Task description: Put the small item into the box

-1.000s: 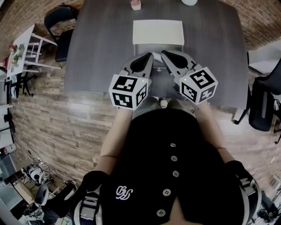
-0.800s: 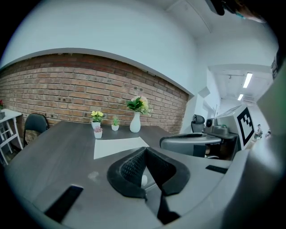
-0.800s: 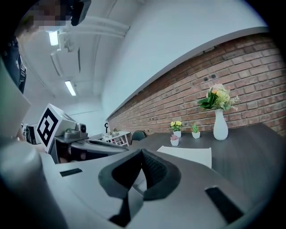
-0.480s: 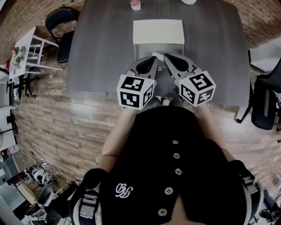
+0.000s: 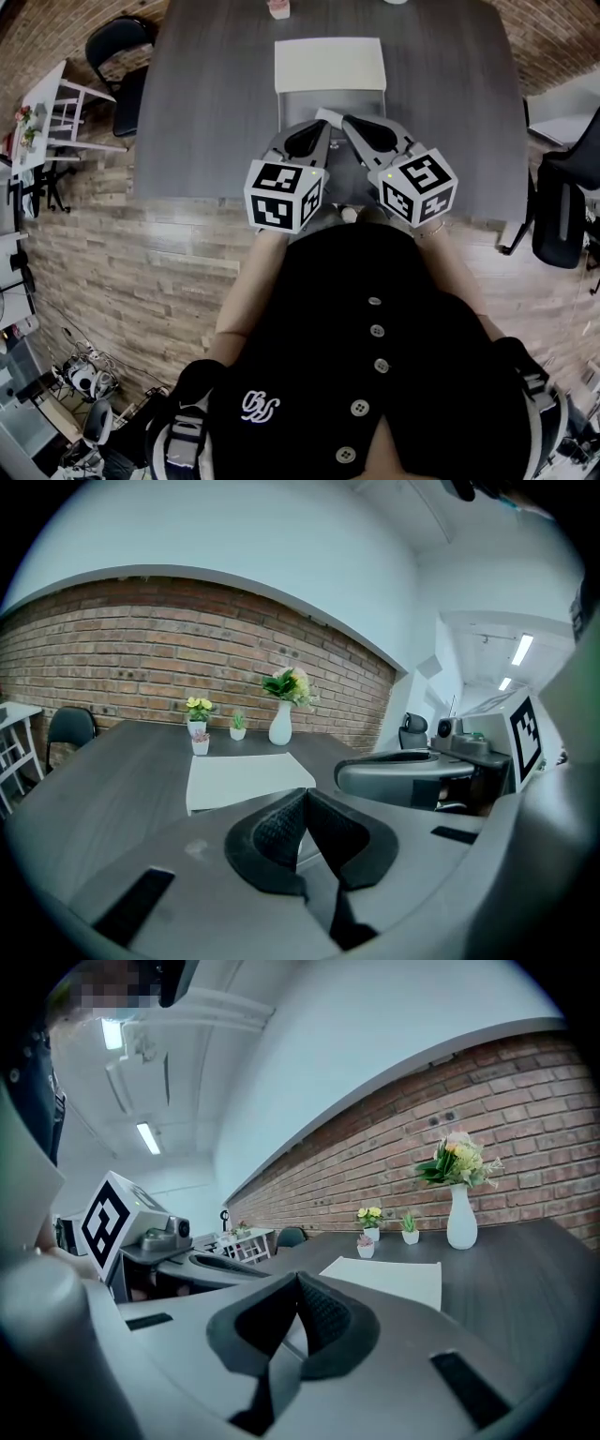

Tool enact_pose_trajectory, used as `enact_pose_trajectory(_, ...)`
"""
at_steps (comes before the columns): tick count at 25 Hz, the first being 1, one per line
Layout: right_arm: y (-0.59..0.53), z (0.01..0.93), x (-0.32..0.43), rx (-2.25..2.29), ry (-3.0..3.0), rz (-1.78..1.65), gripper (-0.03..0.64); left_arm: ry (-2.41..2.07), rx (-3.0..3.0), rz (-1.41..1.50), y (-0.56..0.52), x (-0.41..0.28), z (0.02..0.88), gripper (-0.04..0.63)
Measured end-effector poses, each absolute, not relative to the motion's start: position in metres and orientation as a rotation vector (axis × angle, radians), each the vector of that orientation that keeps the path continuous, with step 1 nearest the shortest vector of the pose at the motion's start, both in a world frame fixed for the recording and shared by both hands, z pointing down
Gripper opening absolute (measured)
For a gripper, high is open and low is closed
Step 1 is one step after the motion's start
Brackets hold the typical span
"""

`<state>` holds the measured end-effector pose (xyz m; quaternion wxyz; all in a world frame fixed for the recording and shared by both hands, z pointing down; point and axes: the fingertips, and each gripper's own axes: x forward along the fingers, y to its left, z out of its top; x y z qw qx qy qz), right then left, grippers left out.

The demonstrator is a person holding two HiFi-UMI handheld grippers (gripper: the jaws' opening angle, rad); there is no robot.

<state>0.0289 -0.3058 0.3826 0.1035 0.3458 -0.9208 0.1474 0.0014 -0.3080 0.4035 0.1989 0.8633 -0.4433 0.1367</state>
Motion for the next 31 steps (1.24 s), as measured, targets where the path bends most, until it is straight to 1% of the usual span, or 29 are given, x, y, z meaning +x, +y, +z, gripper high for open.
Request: enact_pose_trajectory(31, -0.306, 0.398, 0.038, 1.033, -2.678, 0.466, 0.0, -1.224, 2.421, 0.389, -0.306, 0.011, 0.411, 0.014)
